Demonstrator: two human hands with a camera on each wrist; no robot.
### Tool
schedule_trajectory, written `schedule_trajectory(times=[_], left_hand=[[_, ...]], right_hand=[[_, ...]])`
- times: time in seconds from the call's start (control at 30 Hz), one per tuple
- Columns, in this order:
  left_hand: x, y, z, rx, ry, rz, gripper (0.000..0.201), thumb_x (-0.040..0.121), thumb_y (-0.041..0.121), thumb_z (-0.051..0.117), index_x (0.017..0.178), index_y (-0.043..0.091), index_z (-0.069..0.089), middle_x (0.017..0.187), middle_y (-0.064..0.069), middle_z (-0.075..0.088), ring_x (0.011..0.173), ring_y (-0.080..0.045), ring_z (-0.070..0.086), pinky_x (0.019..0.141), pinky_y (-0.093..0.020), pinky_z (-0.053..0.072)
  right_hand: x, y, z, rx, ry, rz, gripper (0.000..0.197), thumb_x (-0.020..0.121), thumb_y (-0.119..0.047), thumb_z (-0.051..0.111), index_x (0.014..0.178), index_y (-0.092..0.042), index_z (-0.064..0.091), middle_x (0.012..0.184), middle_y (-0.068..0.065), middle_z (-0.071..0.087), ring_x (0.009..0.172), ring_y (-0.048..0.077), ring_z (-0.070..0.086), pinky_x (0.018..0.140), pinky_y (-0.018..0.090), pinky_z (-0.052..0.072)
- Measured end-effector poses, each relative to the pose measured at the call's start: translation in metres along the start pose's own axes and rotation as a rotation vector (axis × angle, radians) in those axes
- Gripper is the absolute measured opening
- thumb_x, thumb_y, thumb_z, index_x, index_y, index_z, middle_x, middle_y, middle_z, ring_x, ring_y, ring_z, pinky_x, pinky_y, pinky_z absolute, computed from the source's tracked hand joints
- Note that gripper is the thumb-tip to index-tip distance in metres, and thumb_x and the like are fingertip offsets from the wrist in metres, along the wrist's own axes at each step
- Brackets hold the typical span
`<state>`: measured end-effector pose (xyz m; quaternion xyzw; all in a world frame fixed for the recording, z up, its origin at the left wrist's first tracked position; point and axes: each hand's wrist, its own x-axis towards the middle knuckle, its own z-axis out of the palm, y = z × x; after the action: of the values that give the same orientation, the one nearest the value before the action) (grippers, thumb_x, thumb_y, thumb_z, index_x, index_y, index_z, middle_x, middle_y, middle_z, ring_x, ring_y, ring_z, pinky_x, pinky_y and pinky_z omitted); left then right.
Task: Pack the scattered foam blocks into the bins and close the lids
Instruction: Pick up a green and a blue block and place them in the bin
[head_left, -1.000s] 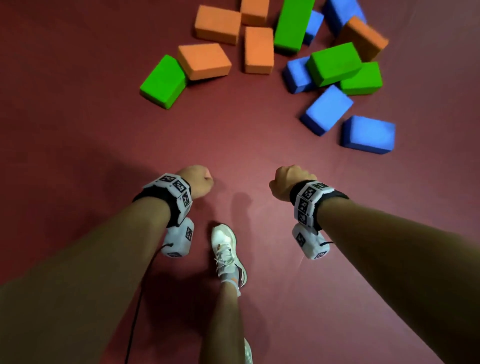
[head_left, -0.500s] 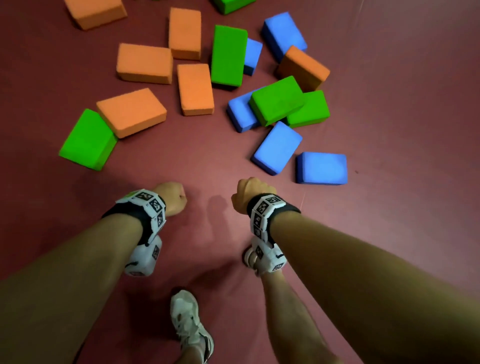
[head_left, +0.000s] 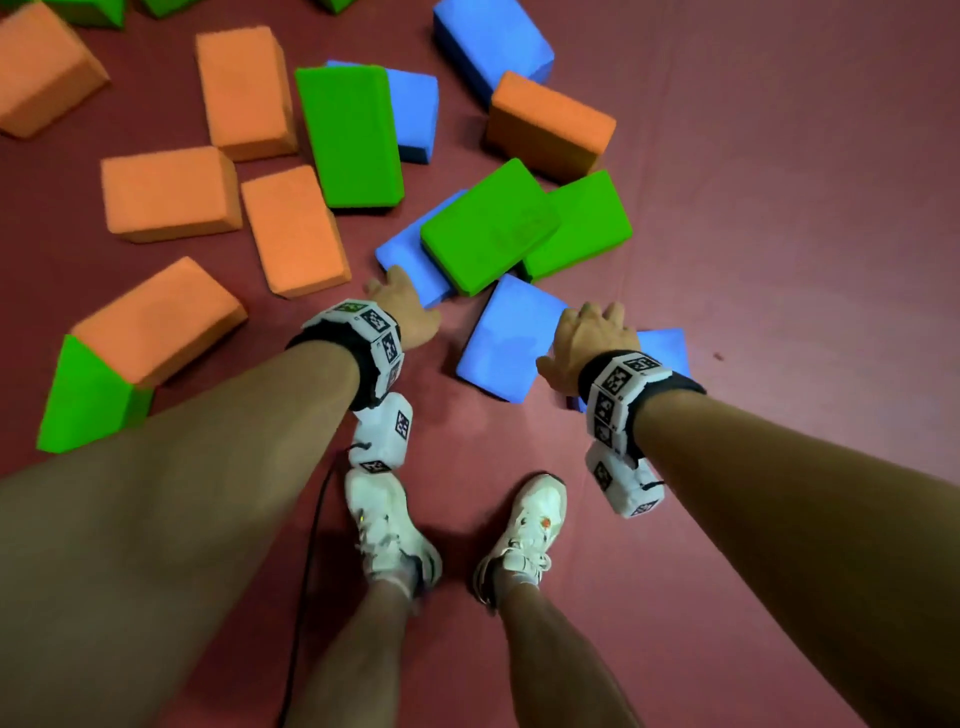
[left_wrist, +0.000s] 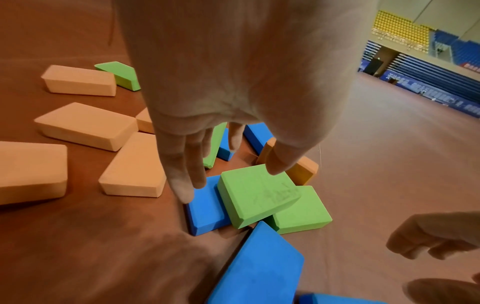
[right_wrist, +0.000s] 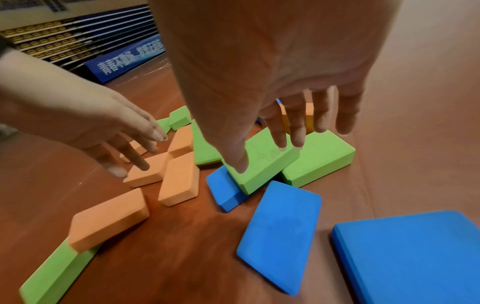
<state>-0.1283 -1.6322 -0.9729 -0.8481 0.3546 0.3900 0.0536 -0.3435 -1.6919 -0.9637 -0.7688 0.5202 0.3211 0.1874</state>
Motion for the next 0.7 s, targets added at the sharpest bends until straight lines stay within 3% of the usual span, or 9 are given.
schedule_trajectory(times=[0.07, 0.17, 0.3, 0.4, 0.47, 0.57, 0.63, 0.7], left_hand=[[0.026, 0.007, -0.002, 0.01, 0.045, -0.021, 0.074, 0.087, 0.038, 0.064, 0.144, 0.013, 0.024, 0.141, -0.02, 0.028, 0.115, -0.044, 0.052, 0.1, -0.043, 0.042], [0.066, 0.007, -0.003, 0.029, 0.051, 0.009, 0.074, 0.084, 0.039, 0.068, 0.14, 0.015, 0.026, 0.139, -0.018, 0.026, 0.106, -0.038, 0.057, 0.097, -0.041, 0.044], [0.141, 0.018, 0.0, 0.121, -0.012, 0.081, 0.083, 0.083, 0.05, 0.069, 0.141, 0.01, 0.025, 0.142, -0.019, 0.026, 0.121, -0.034, 0.048, 0.101, -0.04, 0.04], [0.203, 0.024, 0.01, 0.158, -0.043, 0.057, 0.104, 0.076, 0.067, 0.066, 0.145, 0.004, 0.021, 0.146, -0.023, 0.026, 0.132, -0.039, 0.038, 0.106, -0.047, 0.038], [0.233, 0.024, 0.019, 0.025, -0.125, -0.023, 0.123, 0.062, 0.081, 0.065, 0.148, 0.004, 0.02, 0.147, -0.019, 0.031, 0.131, -0.039, 0.041, 0.099, -0.05, 0.047], [0.265, 0.023, 0.042, -0.466, -0.274, -0.219, 0.12, 0.053, 0.074, 0.078, 0.146, 0.015, 0.033, 0.13, -0.01, 0.045, 0.105, -0.031, 0.059, 0.077, -0.05, 0.059], [0.281, 0.023, 0.058, -0.633, -0.337, -0.298, 0.116, 0.046, 0.07, 0.084, 0.14, 0.017, 0.041, 0.127, -0.009, 0.047, 0.102, -0.031, 0.062, 0.074, -0.051, 0.06], [0.298, 0.016, 0.071, -0.729, -0.356, -0.308, 0.12, 0.029, 0.068, 0.089, 0.131, 0.017, 0.051, 0.129, -0.006, 0.058, 0.103, -0.033, 0.065, 0.074, -0.052, 0.059]], right_hand=[[0.028, 0.003, 0.003, 0.046, -0.027, 0.014, 0.067, 0.086, -0.053, 0.06, 0.134, -0.009, 0.043, 0.131, 0.012, 0.044, 0.123, 0.035, 0.036, 0.091, 0.044, 0.042], [0.066, 0.001, 0.012, 0.087, -0.077, 0.023, 0.073, 0.086, -0.056, 0.063, 0.136, -0.007, 0.04, 0.132, 0.013, 0.041, 0.126, 0.034, 0.034, 0.093, 0.045, 0.043], [0.129, -0.003, 0.034, 0.153, -0.092, 0.068, 0.08, 0.082, -0.058, 0.069, 0.135, -0.007, 0.04, 0.132, 0.014, 0.039, 0.126, 0.033, 0.035, 0.098, 0.045, 0.044], [0.176, -0.007, 0.053, 0.167, -0.112, 0.12, 0.083, 0.079, -0.062, 0.07, 0.133, -0.007, 0.042, 0.129, 0.013, 0.039, 0.122, 0.032, 0.039, 0.097, 0.044, 0.046], [0.201, -0.008, 0.062, 0.187, -0.115, 0.151, 0.087, 0.076, -0.065, 0.071, 0.134, -0.008, 0.041, 0.129, 0.013, 0.039, 0.122, 0.032, 0.04, 0.097, 0.046, 0.047], [0.239, -0.014, 0.081, 0.256, -0.13, 0.202, 0.094, 0.071, -0.066, 0.076, 0.136, -0.01, 0.039, 0.131, 0.012, 0.038, 0.124, 0.033, 0.04, 0.095, 0.05, 0.045], [0.258, -0.019, 0.092, 0.27, -0.14, 0.205, 0.097, 0.066, -0.068, 0.078, 0.135, -0.012, 0.038, 0.133, 0.012, 0.038, 0.125, 0.034, 0.04, 0.095, 0.053, 0.043], [0.271, -0.026, 0.1, 0.293, -0.14, 0.206, 0.101, 0.063, -0.067, 0.08, 0.134, -0.011, 0.035, 0.132, 0.011, 0.042, 0.125, 0.033, 0.04, 0.096, 0.056, 0.041]])
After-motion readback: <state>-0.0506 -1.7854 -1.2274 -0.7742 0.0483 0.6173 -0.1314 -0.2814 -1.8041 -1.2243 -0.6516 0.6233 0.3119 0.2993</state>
